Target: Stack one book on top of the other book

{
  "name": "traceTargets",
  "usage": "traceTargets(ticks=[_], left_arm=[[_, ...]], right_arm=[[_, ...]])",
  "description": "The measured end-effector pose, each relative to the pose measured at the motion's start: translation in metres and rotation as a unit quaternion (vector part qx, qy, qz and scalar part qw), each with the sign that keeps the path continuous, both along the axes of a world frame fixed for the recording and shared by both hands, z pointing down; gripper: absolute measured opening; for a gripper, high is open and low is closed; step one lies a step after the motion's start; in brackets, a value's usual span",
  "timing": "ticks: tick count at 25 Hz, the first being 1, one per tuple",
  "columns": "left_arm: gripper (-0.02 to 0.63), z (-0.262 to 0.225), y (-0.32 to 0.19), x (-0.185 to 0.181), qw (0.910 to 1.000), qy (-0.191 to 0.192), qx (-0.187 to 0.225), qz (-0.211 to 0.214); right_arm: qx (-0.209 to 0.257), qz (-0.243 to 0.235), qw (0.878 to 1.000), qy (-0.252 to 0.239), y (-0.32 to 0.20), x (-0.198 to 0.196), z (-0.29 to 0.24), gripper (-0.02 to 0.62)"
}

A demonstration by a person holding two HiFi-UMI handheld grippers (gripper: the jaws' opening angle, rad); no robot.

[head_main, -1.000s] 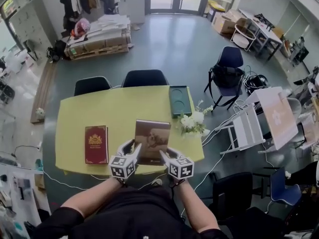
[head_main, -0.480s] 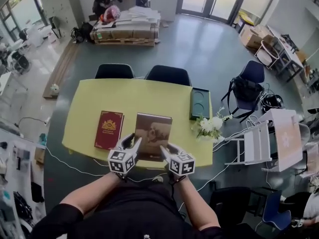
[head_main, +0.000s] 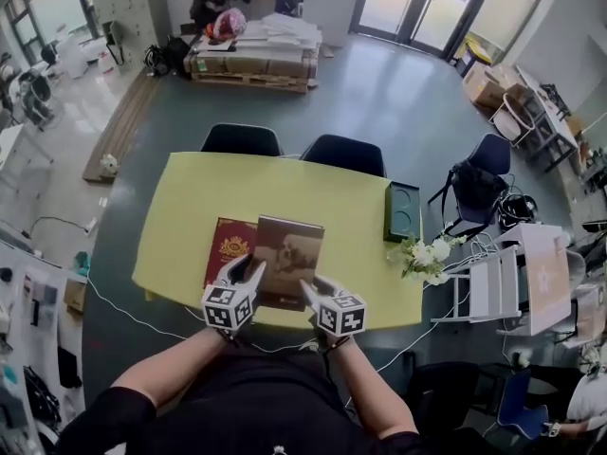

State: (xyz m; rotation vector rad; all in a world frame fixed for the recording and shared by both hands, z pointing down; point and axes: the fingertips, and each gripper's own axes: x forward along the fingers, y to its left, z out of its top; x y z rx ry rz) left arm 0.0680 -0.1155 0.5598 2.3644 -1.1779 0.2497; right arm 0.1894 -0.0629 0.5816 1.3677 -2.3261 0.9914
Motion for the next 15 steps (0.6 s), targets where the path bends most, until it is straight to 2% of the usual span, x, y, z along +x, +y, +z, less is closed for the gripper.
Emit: traceTargets(ticks=[9, 12, 15], left_arm=[[0.161, 0.009, -0.053, -0.116, 0.9988, 0.017, -0.021, 0.040], [0.161, 0.014, -0.067, -0.145, 0.9980, 0.018, -0.031, 0.052], [0.161, 0.021, -0.076, -0.166, 0.9978, 0.020, -0.043, 0.047]], right_arm=[[-0.018, 0.048, 0.999, 0.009, -0.042, -0.120, 0.007, 0.130], [-0.026, 0.063, 0.998, 0.010, -0.052, -0.151, 0.010, 0.130], [-0.038, 0.065, 0.997, 0.010, -0.059, -0.173, 0.014, 0.130]])
